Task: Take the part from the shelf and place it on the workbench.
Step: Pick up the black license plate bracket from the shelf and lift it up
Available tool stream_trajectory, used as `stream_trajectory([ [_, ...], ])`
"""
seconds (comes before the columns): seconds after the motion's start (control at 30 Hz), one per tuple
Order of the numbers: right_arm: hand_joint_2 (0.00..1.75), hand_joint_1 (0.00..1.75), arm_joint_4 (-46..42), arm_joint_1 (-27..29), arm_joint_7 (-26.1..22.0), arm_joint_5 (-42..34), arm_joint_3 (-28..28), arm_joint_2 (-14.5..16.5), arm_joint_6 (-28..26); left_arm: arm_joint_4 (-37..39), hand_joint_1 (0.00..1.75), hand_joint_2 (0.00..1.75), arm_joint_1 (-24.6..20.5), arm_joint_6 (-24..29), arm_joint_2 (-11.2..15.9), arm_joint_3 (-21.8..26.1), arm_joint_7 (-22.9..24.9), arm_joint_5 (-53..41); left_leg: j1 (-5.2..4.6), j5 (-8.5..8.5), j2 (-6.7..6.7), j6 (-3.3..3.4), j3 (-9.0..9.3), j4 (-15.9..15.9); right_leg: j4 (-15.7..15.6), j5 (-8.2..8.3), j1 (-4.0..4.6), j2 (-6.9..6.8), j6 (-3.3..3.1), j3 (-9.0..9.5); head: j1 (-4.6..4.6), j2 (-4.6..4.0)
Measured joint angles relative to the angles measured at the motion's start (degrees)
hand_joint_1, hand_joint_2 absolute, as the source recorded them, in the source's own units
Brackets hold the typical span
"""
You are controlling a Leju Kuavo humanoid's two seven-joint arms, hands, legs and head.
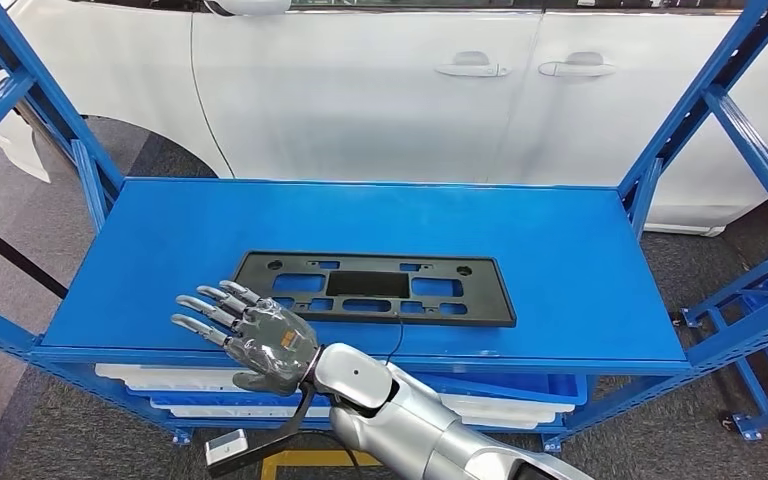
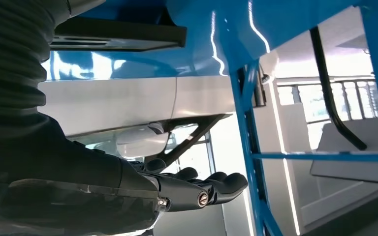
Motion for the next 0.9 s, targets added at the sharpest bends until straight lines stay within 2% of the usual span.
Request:
stream_trajectory([
  [0.03, 1.75, 0.0, 0.68, -0.03, 0.53, 0.5, 0.16, 0.03, -0.27, 0.0, 0.0, 0.0, 0.06, -0.07, 0.01, -0.21, 0.04, -0.01, -0.08, 0.01, -0.01, 0.04, -0.08, 0.05, 3.31, -1.09, -0.05, 0.0, 0.03, -1.62, 0.0, 0.0],
  [0.07, 1.75, 0.0, 1.4, -0.07, 1.11, 1.1, 0.32, 0.12, -0.52, 0.0, 0.0, 0.0, 0.12, -0.16, 0.01, -0.4, 0.05, -0.01, -0.15, 0.0, -0.03, 0.06, -0.13, 0.13, 4.9, -1.17, -0.07, 0.0, -0.01, -2.45, 0.0, 0.0],
  [0.1, 1.75, 0.0, 2.13, -0.2, 1.74, 1.74, 0.47, 0.3, -0.83, 0.0, 0.0, 0.0, 0.15, -0.28, 0.0, -0.57, 0.01, -0.01, -0.21, -0.04, -0.06, 0.04, -0.14, 0.22, 3.92, -0.05, -0.07, 0.0, -0.15, -2.03, 0.0, 0.0],
  [0.17, 1.75, 0.0, 3.65, -0.86, 3.18, 3.2, 0.75, 0.89, -1.77, 0.0, 0.0, 0.0, 0.13, -0.58, -0.05, -0.83, -0.16, 0.0, -0.33, -0.15, -0.12, -0.08, -0.07, 0.37, -3.88, 3.98, 0.07, -0.01, -0.79, 1.77, 0.0, 0.0],
  [0.23, 1.75, 0.0, 5.06, -1.73, 4.76, 4.5, 0.94, 1.47, -2.61, 0.0, 0.0, 0.0, 0.09, -0.86, -0.16, -0.99, -0.45, 0.0, -0.57, -0.28, -0.14, -0.46, -0.14, 0.55, -10.66, 6.36, 0.33, -0.05, -1.31, 5.01, 0.0, 0.0],
  [0.27, 1.75, 0.0, 5.64, -2.04, 5.49, 4.93, 0.99, 1.67, -2.82, 0.0, 0.0, 0.0, 0.1, -0.96, -0.2, -1.1, -0.6, 0.0, -0.59, -0.31, -0.13, -0.74, -0.21, 0.59, -11.92, 6.55, 0.48, -0.05, -1.47, 5.53, 0.0, 0.0],
  [0.33, 1.75, 0.0, 6.62, -2.43, 6.63, 5.47, 1.07, 1.94, -2.96, 0.0, 0.0, 0.0, 0.1, -1.11, -0.21, -1.34, -0.84, 0.0, -0.54, -0.26, -0.11, -1.41, -0.22, 0.46, -12.3, 6.67, 0.58, -0.02, -1.8, 5.54, 0.0, 0.0],
  [0.4, 1.75, 0.0, 7.22, -2.75, 7.05, 5.63, 1.11, 2.29, -3.03, 0.0, 0.0, 0.0, 0.08, -1.18, -0.26, -1.52, -0.93, 0.0, -0.42, -1.13, -0.09, -2.03, -0.53, 1.41, -12.94, 7.01, 0.3, -0.05, -2.33, 5.84, -0.01, 0.0],
  [0.43, 1.75, 0.0, 7.44, -2.95, 7.17, 5.66, 1.15, 2.49, -3.06, 0.01, 0.0, 0.0, 0.07, -1.19, -0.27, -1.6, -0.97, 0.0, -0.37, -2.41, -0.07, -2.33, -1.4, 3.41, -13.25, 7.18, 0.09, -0.08, -2.53, 5.99, -0.01, 0.0],
  [0.5, 1.75, 0.0, 8.04, -3.26, 7.67, 5.72, 1.27, 2.77, -3.07, 0.03, 0.0, 0.0, 0.08, -1.21, -0.2, -1.75, -1.07, 0.0, -0.17, -6.09, -0.05, -2.95, -4.83, 10.71, -13.41, 7.28, -0.04, -0.12, -2.69, 6.07, -0.02, 0.0],
  [0.53, 1.75, 0.0, 8.47, -3.34, 8.08, 5.77, 1.32, 2.79, -3.03, 0.04, 0.0, 0.0, 0.13, -1.27, -0.16, -1.8, -1.17, 0.0, -0.09, -7.41, -0.04, -3.2, -6.68, 14.44, -13.37, 7.27, -0.03, -0.13, -2.71, 6.03, -0.02, 0.0],
  [0.57, 1.75, 0.0, 8.92, -3.37, 8.52, 5.81, 1.34, 2.79, -3.0, 0.04, 0.0, 0.0, 0.19, -1.35, -0.15, -1.84, -1.28, 0.0, -0.02, -7.78, -0.04, -3.38, -7.84, 16.68, -13.31, 7.24, -0.02, -0.13, -2.72, 6.01, -0.02, 0.0],
  [0.6, 1.75, 0.0, 9.36, -3.44, 8.92, 5.82, 1.35, 2.79, -2.98, 0.04, 0.0, 0.0, 0.25, -1.45, -0.15, -1.87, -1.41, 0.0, 0.02, -7.0, -0.04, -3.48, -7.94, 16.69, -13.23, 7.2, -0.02, -0.13, -2.7, 6.01, -0.02, 0.0],
  [0.63, 1.75, 0.0, 9.73, -3.61, 9.2, 5.78, 1.36, 2.79, -2.97, 0.05, 0.0, 0.0, 0.27, -1.52, -0.14, -1.89, -1.53, 0.0, 0.07, -5.16, -0.03, -3.5, -6.83, 14.22, -13.09, 7.11, -0.03, -0.1, -2.63, 6.02, -0.02, 0.0],
  [0.67, 1.75, 0.0, 10.04, -3.9, 9.42, 5.72, 1.36, 2.8, -2.98, 0.05, 0.0, 0.0, 0.23, -1.57, -0.13, -1.91, -1.63, 0.0, 0.11, -2.92, -0.01, -3.43, -4.87, 10.11, -12.93, 6.98, -0.03, -0.07, -2.51, 6.04, -0.02, 0.0],
  [0.73, 1.75, 0.0, 10.71, -4.66, 9.79, 5.55, 1.36, 2.84, -3.04, 0.08, 0.0, 0.0, 0.08, -1.65, -0.08, -1.95, -1.81, 0.0, -0.05, -0.31, -0.02, -2.87, -1.36, 2.82, -12.54, 6.74, 0.22, -0.01, -2.07, 5.93, -0.02, 0.0],
  [0.77, 1.75, 0.0, 11.04, -4.98, 10.03, 5.48, 1.35, 2.85, -3.08, 0.08, 0.0, 0.0, 0.03, -1.7, -0.07, -1.98, -1.86, 0.0, -0.16, -0.03, -0.04, -2.47, -0.57, 1.09, -12.43, 6.69, 0.34, 0.01, -1.81, 5.82, -0.01, 0.0],
  [0.83, 1.75, 0.0, 11.84, -5.45, 10.6, 5.4, 1.34, 2.85, -3.17, 0.09, 0.0, 0.0, 0.1, -1.84, -0.07, -2.11, -1.98, 0.0, -0.25, -0.14, -0.12, -1.59, -0.53, 0.64, -12.42, 6.75, 0.41, 0.03, -1.26, 5.68, 0.0, 0.0],
  [0.9, 1.75, 0.0, 12.6, -5.94, 11.06, 5.41, 1.34, 2.84, -3.27, 0.09, 0.0, 0.0, 0.2, -1.93, -0.08, -2.24, -2.12, 0.0, -0.04, 0.11, -0.07, -0.91, -0.49, 0.36, -11.44, 5.93, 0.34, 0.03, -0.63, 5.33, 0.0, 0.0],
])
